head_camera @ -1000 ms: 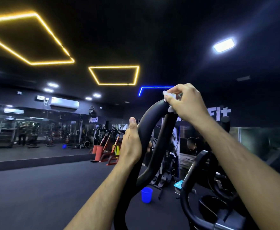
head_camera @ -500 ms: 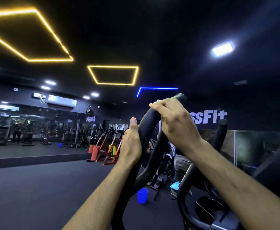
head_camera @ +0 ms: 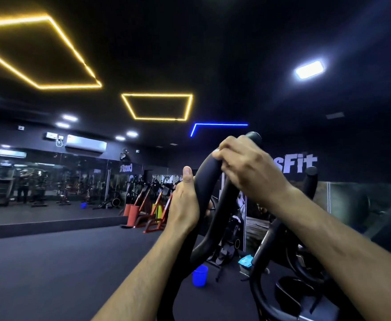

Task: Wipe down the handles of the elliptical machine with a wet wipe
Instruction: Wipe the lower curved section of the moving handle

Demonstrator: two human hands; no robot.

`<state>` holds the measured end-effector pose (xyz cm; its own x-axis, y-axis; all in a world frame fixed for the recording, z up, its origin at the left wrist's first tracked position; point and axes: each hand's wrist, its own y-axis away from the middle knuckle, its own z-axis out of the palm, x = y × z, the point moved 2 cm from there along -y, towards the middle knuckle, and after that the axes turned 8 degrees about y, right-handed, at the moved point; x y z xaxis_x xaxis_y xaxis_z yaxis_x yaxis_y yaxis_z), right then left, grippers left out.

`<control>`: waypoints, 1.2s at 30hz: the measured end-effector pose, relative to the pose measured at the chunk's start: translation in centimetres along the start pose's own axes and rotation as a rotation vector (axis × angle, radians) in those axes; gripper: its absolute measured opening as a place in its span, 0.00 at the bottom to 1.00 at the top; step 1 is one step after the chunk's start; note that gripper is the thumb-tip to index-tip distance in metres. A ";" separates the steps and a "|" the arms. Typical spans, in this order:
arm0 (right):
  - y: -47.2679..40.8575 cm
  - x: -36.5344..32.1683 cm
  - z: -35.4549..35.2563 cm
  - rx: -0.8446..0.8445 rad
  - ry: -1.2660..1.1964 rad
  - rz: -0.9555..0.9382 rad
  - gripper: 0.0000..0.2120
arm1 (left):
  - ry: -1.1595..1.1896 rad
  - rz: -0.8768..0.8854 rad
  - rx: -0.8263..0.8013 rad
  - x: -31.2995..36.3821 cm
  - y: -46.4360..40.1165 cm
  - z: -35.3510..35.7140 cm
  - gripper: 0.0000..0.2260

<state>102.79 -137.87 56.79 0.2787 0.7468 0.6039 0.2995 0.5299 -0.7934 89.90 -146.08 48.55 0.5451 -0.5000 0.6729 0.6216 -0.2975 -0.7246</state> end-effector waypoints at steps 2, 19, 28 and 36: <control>-0.3 1.0 0.0 0.043 -0.018 0.126 0.07 | 0.014 0.012 -0.001 0.1 0.0 0.1 0.38; 1.3 -3.5 1.1 -0.047 -0.087 -0.128 0.11 | -0.062 0.042 0.052 -0.3 -0.4 -0.3 0.40; 2.1 -3.4 2.3 0.113 -0.168 0.020 0.13 | -0.009 -0.060 0.085 0.2 0.0 0.1 0.45; 4.1 -1.9 2.8 -0.025 0.009 -0.286 0.21 | 0.057 0.013 0.051 0.6 0.4 0.0 0.40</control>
<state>100.94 -136.01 52.17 0.1879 0.5647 0.8036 0.3897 0.7082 -0.5888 90.44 -146.48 48.66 0.5214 -0.5493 0.6530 0.6436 -0.2492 -0.7236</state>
